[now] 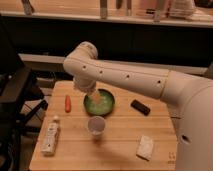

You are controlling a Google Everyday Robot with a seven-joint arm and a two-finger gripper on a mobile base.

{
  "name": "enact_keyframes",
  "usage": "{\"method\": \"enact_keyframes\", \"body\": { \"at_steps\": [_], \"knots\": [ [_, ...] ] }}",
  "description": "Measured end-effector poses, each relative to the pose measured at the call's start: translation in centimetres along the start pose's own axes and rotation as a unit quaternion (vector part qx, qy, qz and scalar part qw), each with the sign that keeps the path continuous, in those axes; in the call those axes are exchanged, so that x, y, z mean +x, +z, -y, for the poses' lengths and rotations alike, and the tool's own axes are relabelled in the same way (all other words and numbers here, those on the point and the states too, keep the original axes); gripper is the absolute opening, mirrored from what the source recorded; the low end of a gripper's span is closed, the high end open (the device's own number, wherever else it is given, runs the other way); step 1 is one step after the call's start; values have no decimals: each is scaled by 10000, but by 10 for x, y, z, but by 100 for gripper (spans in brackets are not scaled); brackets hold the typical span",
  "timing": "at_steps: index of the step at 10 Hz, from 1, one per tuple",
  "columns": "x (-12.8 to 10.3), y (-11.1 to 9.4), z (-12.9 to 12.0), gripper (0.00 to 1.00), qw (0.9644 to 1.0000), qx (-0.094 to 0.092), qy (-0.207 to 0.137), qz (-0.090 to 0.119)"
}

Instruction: Place the pepper in the ceramic bowl

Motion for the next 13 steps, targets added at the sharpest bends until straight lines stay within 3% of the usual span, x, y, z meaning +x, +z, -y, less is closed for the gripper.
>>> {"method": "enact_keyframes", "body": {
  "at_steps": [13],
  "knots": [
    [-20, 41, 29, 80, 9983, -129, -519, 243]
  ]
}}
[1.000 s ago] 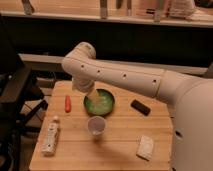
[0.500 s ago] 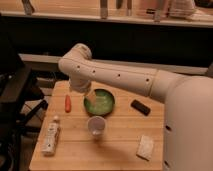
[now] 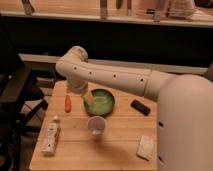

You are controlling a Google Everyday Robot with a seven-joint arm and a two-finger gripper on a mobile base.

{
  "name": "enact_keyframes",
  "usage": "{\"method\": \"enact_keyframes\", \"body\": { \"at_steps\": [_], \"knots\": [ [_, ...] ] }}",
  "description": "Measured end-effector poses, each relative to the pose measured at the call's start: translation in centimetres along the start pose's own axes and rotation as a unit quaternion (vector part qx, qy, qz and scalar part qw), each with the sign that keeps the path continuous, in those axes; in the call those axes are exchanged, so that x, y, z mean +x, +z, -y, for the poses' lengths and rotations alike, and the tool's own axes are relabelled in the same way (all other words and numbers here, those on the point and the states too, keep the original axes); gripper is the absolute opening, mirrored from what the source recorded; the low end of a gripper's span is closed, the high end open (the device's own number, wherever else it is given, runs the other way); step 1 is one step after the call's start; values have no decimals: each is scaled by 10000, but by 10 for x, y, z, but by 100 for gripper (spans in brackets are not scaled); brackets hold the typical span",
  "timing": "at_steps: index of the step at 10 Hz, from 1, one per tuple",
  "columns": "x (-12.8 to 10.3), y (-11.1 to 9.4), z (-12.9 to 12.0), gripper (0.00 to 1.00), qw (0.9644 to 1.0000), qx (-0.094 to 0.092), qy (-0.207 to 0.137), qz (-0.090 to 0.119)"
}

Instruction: Place the pepper in the ceramic bowl

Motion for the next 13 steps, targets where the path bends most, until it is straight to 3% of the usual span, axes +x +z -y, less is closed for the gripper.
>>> {"method": "enact_keyframes", "body": {
  "at_steps": [11, 13],
  "knots": [
    [-22, 41, 23, 80, 9981, 1, -479, 379],
    [-25, 53, 27, 80, 9974, 5, -481, 530]
  ]
}}
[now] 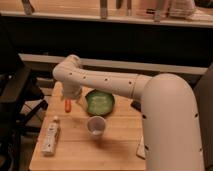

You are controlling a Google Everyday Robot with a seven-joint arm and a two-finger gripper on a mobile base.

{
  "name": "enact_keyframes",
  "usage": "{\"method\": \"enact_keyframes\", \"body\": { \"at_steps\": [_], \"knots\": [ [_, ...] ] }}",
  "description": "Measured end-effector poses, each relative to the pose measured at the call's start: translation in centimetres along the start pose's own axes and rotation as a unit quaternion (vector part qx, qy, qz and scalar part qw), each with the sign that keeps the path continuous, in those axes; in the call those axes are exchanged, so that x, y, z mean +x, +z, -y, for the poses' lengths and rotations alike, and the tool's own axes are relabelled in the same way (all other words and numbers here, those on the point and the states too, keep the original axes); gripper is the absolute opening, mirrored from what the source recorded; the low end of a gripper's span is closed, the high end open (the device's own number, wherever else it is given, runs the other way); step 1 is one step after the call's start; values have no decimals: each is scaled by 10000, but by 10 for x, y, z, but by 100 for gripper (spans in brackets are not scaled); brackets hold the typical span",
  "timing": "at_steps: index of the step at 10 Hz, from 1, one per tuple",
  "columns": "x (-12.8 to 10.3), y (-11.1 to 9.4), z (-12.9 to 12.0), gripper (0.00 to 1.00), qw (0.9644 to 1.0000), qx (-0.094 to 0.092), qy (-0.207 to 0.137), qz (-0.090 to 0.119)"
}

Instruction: Place the pepper in the ceramic bowl

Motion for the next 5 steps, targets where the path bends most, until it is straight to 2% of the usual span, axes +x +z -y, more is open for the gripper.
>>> {"method": "enact_keyframes", "body": {
  "at_steps": [5],
  "knots": [
    [4, 24, 11, 80, 9997, 31, 131, 213]
  ]
}}
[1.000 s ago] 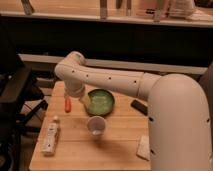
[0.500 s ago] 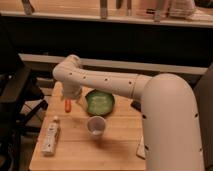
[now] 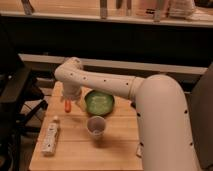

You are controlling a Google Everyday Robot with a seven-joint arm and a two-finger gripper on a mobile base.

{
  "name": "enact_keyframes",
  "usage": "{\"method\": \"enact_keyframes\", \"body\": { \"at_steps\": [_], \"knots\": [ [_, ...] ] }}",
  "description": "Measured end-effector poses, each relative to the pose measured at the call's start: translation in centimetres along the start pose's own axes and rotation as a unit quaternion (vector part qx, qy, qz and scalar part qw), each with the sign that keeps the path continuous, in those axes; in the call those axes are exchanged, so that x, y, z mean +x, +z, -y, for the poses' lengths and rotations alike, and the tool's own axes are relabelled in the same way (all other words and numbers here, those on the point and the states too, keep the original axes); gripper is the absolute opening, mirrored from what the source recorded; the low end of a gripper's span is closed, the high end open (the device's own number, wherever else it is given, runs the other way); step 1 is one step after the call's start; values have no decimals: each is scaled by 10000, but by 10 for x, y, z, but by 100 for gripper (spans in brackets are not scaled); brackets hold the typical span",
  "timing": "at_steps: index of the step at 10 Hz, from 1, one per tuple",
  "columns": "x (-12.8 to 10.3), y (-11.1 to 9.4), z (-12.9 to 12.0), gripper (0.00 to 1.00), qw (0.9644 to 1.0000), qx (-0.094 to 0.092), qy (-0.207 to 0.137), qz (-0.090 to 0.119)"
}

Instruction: Place the pepper in the ceramic bowl

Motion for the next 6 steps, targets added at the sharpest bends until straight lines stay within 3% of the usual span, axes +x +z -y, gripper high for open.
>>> {"method": "enact_keyframes", "body": {
  "at_steps": [6],
  "knots": [
    [12, 21, 5, 80, 9999, -15, 121, 122]
  ]
}}
